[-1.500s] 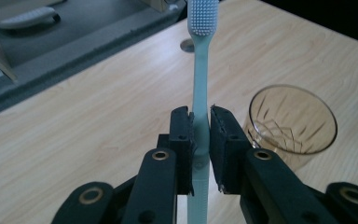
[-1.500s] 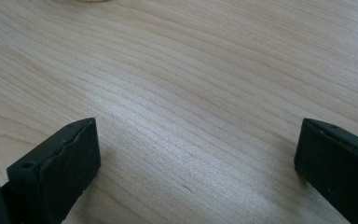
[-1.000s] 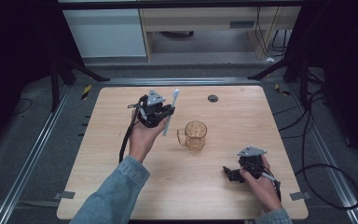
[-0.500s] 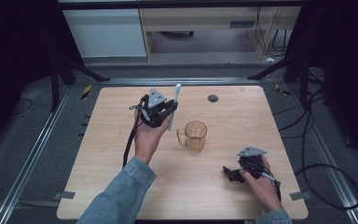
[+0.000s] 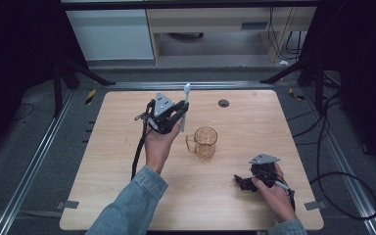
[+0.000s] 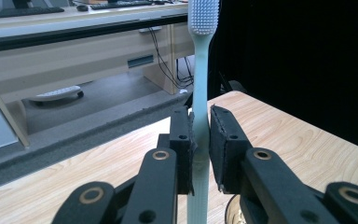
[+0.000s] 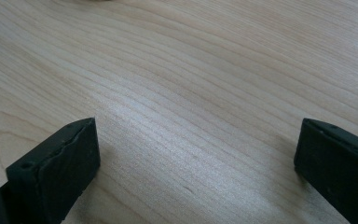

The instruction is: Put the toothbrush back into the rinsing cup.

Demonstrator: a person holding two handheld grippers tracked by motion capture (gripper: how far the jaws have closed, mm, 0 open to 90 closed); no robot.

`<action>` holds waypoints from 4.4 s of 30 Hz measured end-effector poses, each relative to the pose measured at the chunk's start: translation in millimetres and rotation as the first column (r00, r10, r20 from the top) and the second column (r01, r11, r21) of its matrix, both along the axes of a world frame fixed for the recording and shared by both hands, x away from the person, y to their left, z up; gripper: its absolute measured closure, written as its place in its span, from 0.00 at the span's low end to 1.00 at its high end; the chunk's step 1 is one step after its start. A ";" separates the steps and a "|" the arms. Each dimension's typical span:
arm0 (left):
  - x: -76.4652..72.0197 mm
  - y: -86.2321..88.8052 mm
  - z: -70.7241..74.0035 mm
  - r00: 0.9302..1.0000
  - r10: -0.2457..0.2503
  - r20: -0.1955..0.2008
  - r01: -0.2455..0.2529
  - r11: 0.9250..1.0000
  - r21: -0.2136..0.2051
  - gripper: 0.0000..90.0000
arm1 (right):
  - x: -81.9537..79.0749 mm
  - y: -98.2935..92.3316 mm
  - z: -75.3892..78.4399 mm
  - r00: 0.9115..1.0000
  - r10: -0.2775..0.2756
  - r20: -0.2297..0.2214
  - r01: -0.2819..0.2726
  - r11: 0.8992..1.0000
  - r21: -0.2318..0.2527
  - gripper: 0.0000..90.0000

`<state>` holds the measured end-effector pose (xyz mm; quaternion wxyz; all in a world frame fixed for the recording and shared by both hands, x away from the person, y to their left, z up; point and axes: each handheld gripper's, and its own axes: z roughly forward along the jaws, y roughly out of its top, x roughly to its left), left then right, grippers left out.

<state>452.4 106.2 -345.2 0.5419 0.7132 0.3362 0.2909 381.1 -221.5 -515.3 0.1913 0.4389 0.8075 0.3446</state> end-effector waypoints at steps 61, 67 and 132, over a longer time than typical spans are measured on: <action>-7.9 -5.9 -27.4 0.996 -0.023 0.089 0.036 0.989 -0.146 0.88 | 0.1 0.0 -0.3 1.000 0.017 0.004 -0.017 1.000 -0.006 0.00; -11.3 -6.4 -33.4 0.996 -0.019 0.090 0.033 0.988 -0.153 0.88 | 0.1 0.0 -0.3 1.000 0.017 0.005 -0.017 1.000 -0.008 0.00; -17.6 -10.3 -97.7 0.997 0.021 0.070 -0.010 0.988 -0.156 0.88 | -0.3 0.5 -0.1 1.000 0.025 -0.001 -0.025 1.000 -0.002 0.00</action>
